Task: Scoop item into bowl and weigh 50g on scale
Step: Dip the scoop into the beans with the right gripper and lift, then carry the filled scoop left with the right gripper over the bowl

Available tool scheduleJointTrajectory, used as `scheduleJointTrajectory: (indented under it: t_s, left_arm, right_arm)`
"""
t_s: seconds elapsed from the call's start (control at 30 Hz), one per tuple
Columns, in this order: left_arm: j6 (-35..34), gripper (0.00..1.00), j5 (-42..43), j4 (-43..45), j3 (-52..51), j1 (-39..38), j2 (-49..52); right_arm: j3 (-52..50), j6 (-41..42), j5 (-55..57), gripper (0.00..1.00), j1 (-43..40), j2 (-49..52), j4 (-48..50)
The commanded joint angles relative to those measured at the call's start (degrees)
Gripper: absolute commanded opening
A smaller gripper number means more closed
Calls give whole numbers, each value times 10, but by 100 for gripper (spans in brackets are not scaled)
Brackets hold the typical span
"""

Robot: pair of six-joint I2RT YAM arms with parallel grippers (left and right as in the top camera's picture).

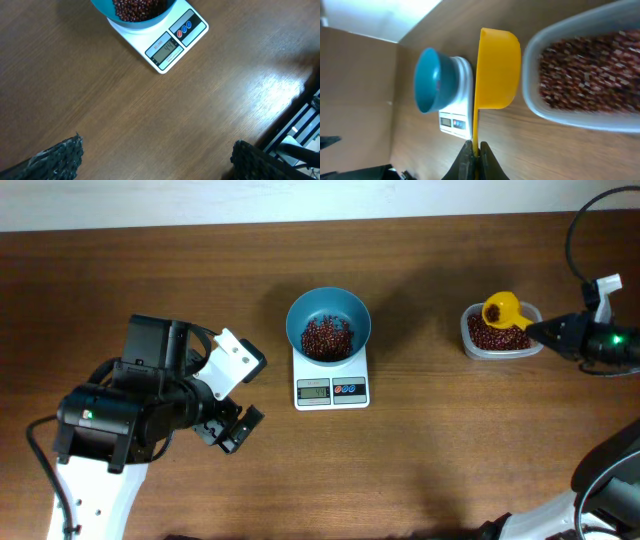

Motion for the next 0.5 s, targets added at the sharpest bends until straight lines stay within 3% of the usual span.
scheduleJointTrajectory:
  t_s: [0.0, 0.47]
  left_arm:
    - [9, 99, 7, 1, 8, 3, -3]
    - [9, 99, 7, 1, 8, 3, -3]
  right_arm:
    - [-2, -18, -45, 4, 47, 1, -2]
    - [70, 26, -43, 4, 268, 1, 74]
